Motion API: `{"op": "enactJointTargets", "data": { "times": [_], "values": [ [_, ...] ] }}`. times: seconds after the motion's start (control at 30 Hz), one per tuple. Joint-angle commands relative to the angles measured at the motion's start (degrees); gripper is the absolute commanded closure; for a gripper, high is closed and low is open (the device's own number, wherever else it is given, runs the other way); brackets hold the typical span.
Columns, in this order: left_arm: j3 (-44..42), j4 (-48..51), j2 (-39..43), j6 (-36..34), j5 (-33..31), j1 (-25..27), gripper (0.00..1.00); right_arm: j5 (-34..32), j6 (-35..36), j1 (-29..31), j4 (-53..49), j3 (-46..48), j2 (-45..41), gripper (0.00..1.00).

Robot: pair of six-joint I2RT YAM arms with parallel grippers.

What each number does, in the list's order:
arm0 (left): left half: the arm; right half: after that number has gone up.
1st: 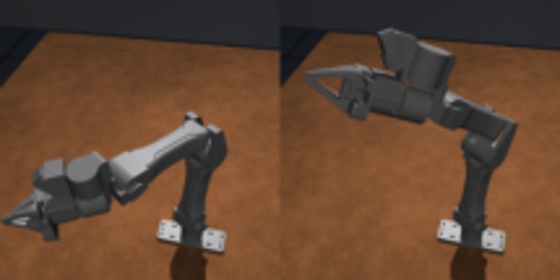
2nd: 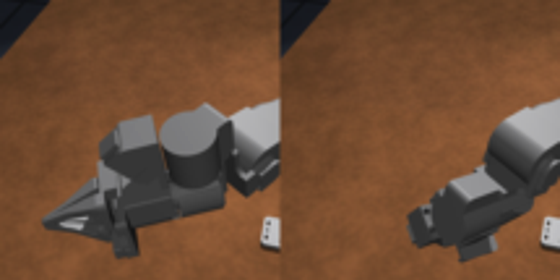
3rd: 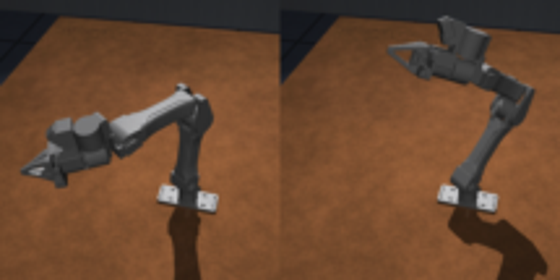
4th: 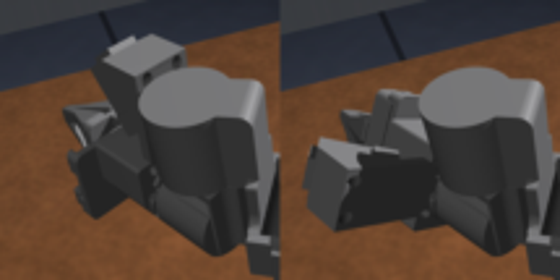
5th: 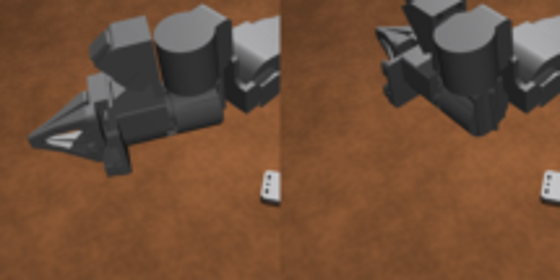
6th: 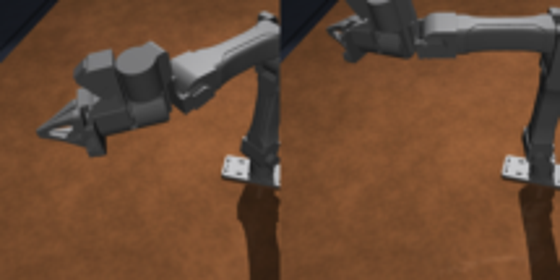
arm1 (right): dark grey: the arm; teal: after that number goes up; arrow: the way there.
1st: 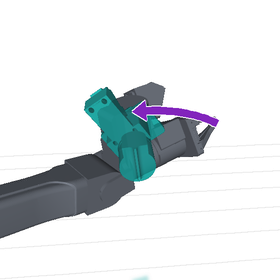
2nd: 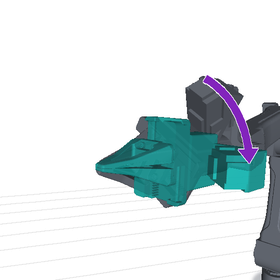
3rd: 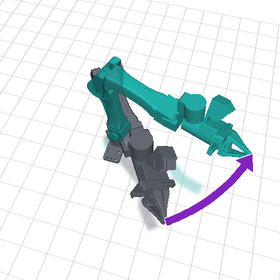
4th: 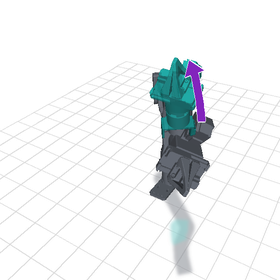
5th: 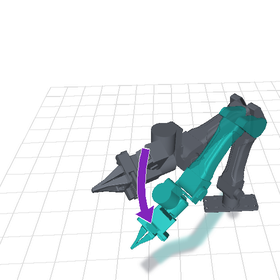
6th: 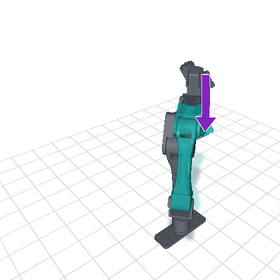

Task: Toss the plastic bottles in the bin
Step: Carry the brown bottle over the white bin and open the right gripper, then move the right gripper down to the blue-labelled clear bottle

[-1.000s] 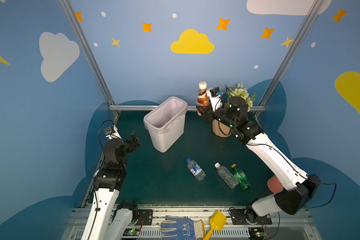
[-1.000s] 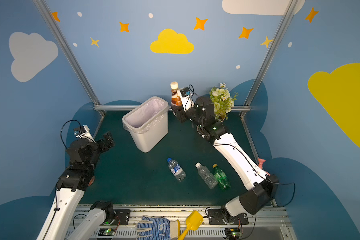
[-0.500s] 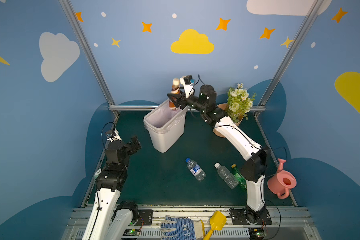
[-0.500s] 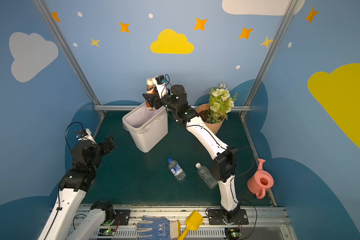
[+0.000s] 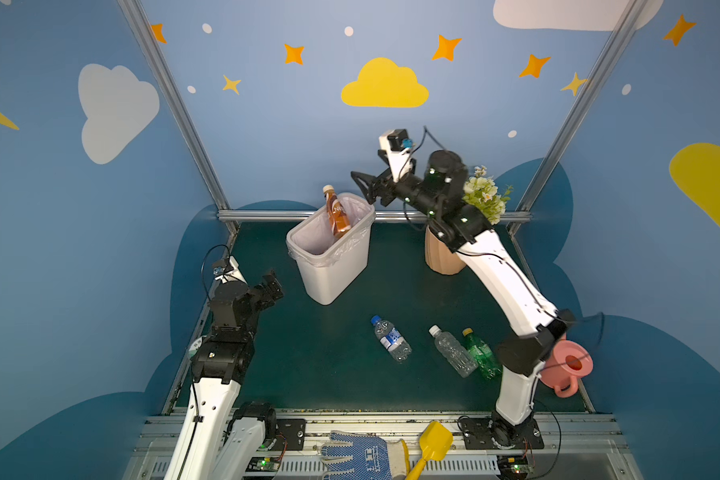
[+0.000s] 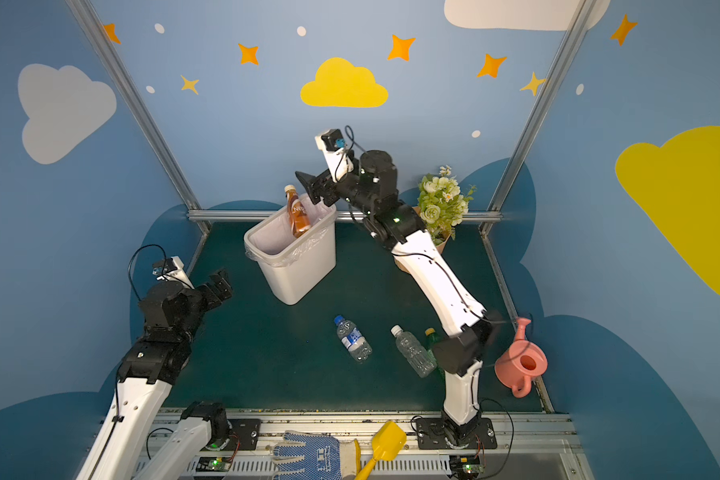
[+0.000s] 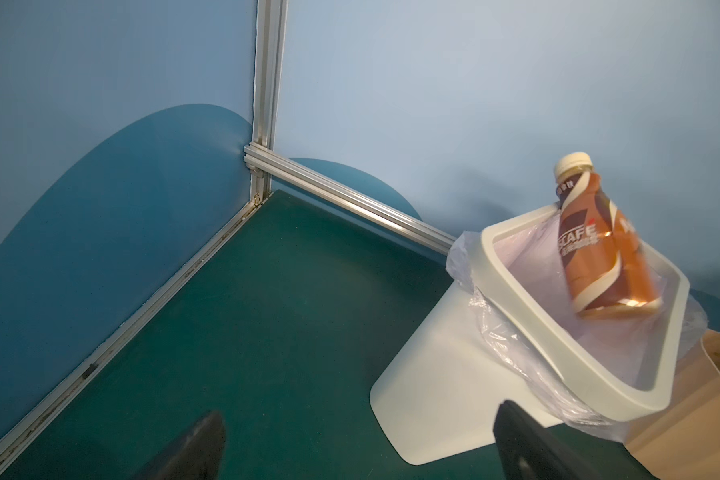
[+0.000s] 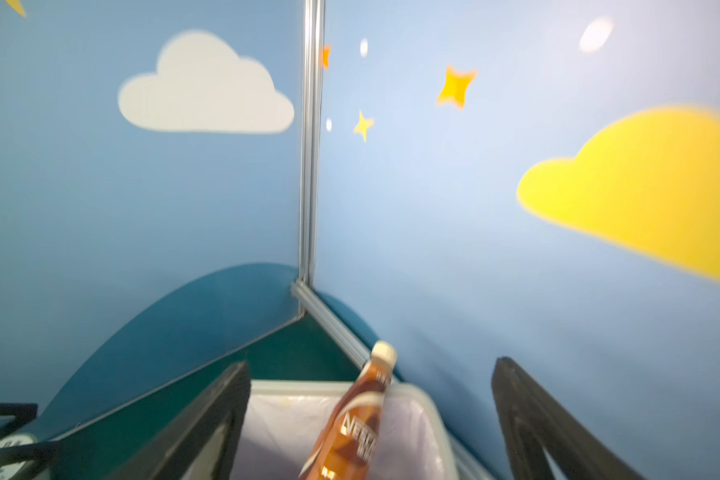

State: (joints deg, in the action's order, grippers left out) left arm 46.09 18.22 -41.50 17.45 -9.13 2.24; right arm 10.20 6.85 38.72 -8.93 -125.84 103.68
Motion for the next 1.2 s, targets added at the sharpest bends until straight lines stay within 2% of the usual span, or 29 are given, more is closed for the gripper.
{"op": "enactJointTargets", "data": {
  "times": [0.0,0.33,0.47,0.7,0.83,0.93,1.07,1.17],
  "values": [
    [1.8,-2.0,-0.4,-0.3,2.1,-0.3,0.00,-3.6,3.1,-0.4,3.7,7.3,-2.9,0.11],
    [3.6,-2.7,-0.5,-3.1,6.8,-0.3,0.00,-6.4,3.5,-2.5,3.9,16.4,-8.1,0.09],
    [3.8,-2.0,0.7,-1.7,8.8,0.0,0.00,-7.2,1.1,-4.3,-1.5,19.9,-10.3,0.09],
    [2.8,-0.2,2.7,-1.4,4.5,3.6,0.00,-8.8,-7.8,-8.2,-9.6,39.4,-19.4,0.08],
    [3.0,-0.2,1.8,-2.5,1.9,6.5,0.00,-9.7,-10.8,-8.5,-16.0,49.7,-24.8,0.08],
    [2.7,-1.5,0.6,-3.1,0.0,8.3,0.00,-6.8,-13.7,-8.1,-18.4,55.9,-27.4,0.08],
    [2.6,-2.1,-1.1,-2.2,-2.4,8.6,0.00,-2.4,-17.5,-4.9,-19.7,60.7,-26.7,0.09],
    [2.6,-2.4,-1.8,-1.8,-3.2,8.6,0.00,-2.0,-18.7,-1.7,-22.8,59.8,-22.5,0.09]
  ]
}}
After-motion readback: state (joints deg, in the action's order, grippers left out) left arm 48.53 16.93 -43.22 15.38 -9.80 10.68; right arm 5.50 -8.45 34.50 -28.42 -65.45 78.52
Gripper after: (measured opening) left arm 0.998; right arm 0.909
